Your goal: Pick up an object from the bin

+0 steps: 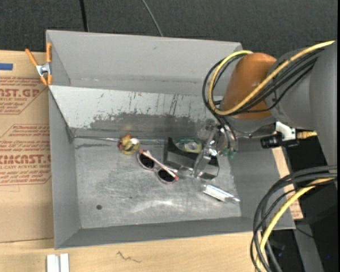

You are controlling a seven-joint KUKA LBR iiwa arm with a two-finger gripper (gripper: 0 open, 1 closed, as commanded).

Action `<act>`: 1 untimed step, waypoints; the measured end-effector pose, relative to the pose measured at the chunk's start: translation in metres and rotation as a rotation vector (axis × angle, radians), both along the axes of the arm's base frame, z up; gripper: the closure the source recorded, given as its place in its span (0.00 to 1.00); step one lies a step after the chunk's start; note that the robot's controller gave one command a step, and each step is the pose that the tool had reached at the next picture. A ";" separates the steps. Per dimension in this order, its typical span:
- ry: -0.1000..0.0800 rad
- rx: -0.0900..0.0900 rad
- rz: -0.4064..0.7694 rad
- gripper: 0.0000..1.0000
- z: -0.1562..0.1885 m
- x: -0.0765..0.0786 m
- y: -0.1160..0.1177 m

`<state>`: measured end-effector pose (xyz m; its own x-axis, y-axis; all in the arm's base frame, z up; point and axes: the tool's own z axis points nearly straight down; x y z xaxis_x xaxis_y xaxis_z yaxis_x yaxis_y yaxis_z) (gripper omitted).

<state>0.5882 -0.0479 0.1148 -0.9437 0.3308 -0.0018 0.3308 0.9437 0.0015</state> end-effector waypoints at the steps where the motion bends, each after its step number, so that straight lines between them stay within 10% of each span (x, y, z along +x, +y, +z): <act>1: -0.010 -0.002 -0.118 0.00 -0.034 0.003 0.013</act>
Offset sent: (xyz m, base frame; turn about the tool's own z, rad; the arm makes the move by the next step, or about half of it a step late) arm 0.0035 0.0183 -0.0448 0.0555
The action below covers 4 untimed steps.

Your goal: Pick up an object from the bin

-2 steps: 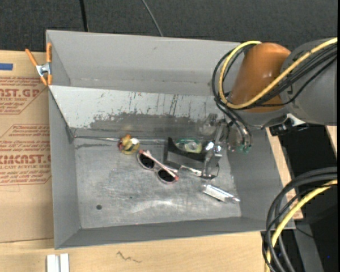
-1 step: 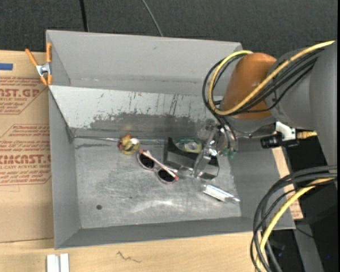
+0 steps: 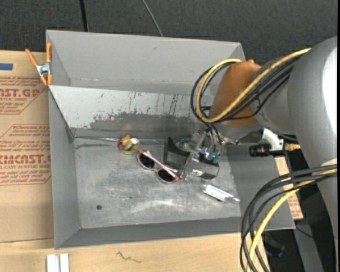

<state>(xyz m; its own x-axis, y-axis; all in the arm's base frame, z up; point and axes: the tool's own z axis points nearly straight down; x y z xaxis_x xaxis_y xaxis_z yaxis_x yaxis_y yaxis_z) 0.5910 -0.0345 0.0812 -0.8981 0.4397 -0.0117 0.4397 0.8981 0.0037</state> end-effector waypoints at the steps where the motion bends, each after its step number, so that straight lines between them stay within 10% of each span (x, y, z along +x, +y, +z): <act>1: -0.002 0.000 0.001 1.00 0.007 0.001 -0.002; 4: 0.002 0.000 0.000 1.00 0.015 0.001 -0.002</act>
Offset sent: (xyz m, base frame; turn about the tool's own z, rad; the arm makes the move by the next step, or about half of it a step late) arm 0.0000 0.0000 0.0000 0.0000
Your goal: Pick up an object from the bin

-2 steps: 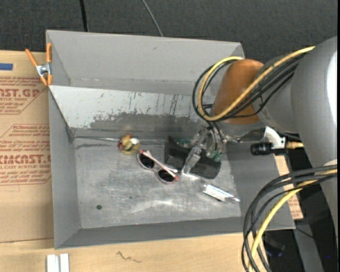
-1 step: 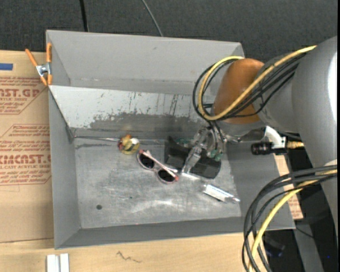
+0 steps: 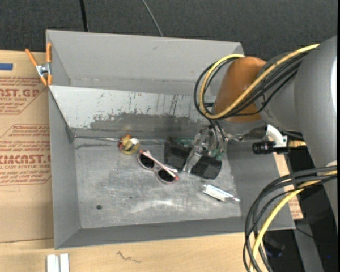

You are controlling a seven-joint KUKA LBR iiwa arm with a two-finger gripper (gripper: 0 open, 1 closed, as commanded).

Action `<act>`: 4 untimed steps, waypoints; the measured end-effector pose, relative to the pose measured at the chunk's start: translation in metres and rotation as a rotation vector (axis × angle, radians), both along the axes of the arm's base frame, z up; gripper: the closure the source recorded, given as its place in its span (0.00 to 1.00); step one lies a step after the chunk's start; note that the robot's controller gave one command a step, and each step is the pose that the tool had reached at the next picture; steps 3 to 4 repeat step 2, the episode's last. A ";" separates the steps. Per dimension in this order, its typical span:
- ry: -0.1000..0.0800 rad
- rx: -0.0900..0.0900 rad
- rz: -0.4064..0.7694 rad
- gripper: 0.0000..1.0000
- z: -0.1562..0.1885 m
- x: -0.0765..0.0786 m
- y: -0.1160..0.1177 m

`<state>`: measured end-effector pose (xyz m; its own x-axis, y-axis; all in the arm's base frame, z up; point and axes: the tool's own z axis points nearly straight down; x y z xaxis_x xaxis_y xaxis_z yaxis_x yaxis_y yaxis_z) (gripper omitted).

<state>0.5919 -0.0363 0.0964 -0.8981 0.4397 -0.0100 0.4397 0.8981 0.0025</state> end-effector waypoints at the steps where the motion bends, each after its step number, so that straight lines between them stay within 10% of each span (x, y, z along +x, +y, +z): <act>1: 0.008 0.001 0.000 1.00 0.016 -0.001 0.000; 4: 0.016 0.002 0.001 1.00 0.035 -0.003 0.001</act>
Offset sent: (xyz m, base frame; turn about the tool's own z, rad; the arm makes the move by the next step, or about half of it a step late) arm 0.0000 0.0001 0.0484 0.0000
